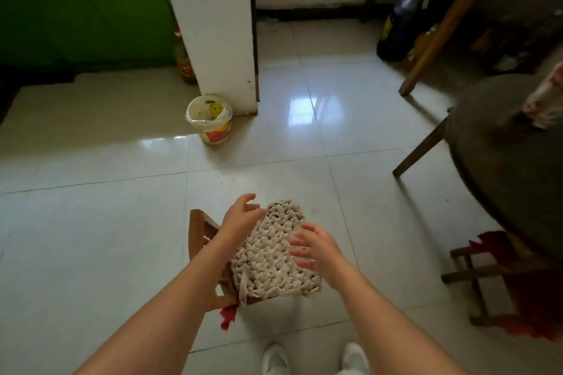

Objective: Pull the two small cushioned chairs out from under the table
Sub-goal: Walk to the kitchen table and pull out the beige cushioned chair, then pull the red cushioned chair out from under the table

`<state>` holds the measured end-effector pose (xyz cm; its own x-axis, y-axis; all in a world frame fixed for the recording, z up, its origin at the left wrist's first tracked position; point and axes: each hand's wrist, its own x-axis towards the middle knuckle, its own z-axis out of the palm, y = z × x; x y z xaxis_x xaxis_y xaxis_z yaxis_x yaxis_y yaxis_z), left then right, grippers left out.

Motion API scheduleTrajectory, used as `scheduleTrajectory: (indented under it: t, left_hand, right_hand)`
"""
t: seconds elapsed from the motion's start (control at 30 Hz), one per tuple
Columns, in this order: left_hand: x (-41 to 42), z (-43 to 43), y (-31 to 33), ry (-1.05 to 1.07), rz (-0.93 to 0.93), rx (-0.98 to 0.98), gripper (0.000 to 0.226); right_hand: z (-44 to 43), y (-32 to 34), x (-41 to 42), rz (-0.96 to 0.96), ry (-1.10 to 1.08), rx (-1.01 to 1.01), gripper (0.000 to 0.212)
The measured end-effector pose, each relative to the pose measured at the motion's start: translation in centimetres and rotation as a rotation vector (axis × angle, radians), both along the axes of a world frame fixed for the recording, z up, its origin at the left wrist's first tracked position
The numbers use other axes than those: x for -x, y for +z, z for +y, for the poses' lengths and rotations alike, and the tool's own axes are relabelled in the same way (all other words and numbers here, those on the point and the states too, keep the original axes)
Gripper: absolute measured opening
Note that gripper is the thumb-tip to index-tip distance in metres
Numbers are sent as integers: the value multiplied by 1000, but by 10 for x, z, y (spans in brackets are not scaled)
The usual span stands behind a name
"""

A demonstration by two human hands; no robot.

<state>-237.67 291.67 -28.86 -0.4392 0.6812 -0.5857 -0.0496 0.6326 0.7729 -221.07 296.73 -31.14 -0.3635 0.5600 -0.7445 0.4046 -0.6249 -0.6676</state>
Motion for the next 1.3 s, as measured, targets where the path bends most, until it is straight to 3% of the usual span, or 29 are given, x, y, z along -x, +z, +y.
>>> scheduleTrajectory:
  t: [0.3, 0.6, 0.97, 1.3]
  left_hand:
    - [-153, 71, 90, -333, -107, -129, 42]
    - [-369, 102, 131, -714, -170, -152, 41]
    - [-622, 93, 129, -861, -203, -102, 44]
    - [-759, 137, 96, -832, -242, -8, 39]
  right_hand:
    - [34, 94, -179, 90, -452, -86, 26]
    - [4, 129, -409, 60, -743, -160, 26]
    - [-42, 141, -646, 21, -948, -195, 19]
    - [-11, 120, -757, 21, -995, -185, 20]
